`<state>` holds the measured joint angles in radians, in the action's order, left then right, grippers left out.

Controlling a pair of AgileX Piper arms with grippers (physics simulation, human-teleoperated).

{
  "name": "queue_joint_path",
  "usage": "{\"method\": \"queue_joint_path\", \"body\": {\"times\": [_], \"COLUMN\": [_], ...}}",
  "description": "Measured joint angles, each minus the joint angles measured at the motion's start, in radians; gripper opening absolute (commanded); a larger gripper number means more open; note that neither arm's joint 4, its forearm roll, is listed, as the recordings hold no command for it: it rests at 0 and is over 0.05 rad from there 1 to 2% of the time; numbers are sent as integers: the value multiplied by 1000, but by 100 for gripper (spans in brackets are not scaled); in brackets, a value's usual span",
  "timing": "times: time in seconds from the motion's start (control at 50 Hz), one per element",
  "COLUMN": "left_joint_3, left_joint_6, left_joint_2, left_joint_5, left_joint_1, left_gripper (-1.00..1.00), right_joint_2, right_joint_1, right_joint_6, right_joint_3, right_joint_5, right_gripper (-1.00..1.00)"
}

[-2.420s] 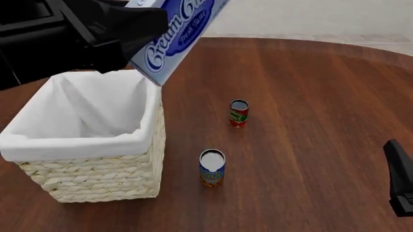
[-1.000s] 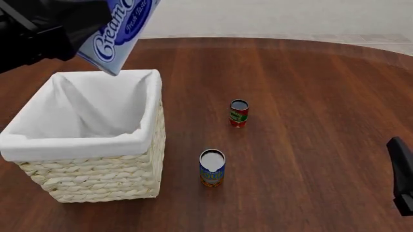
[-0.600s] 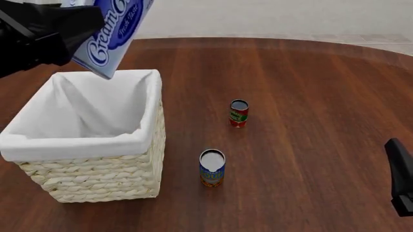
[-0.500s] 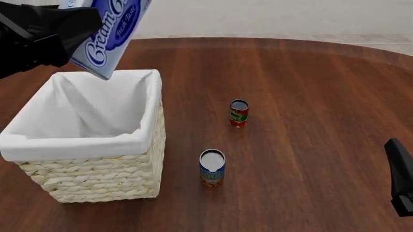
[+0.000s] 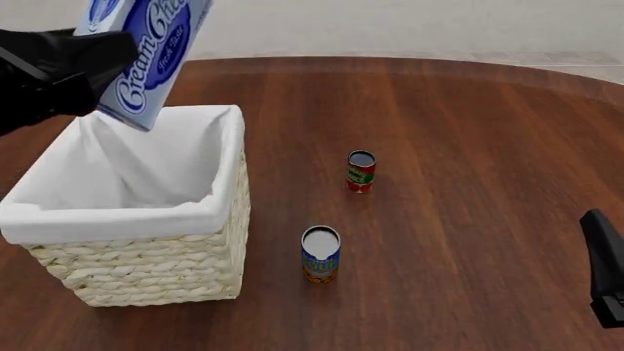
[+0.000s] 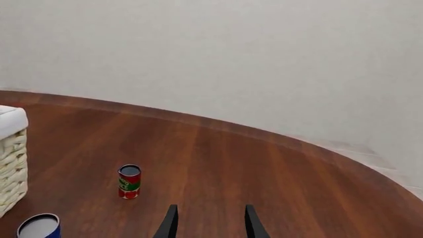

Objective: Pick up the cream cheese box, and put it in the basket.

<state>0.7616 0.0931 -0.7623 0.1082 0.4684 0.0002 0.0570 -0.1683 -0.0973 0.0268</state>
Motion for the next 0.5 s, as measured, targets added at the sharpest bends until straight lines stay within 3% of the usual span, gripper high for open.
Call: {"method": "queue_joint_path", "body": {"times": [0.5], "left_joint_3": [-82], "left_joint_6": [-43], "left_joint_2": [-7], "left_joint_5": [-71], "left_joint_1": [-78], "left_gripper": [-100], "right_joint_2": [0], "right_joint_1": [3], "right_joint_6": [-2], "right_joint_3": [-5], "right_joint_5": [3], "right_gripper": [100]}}
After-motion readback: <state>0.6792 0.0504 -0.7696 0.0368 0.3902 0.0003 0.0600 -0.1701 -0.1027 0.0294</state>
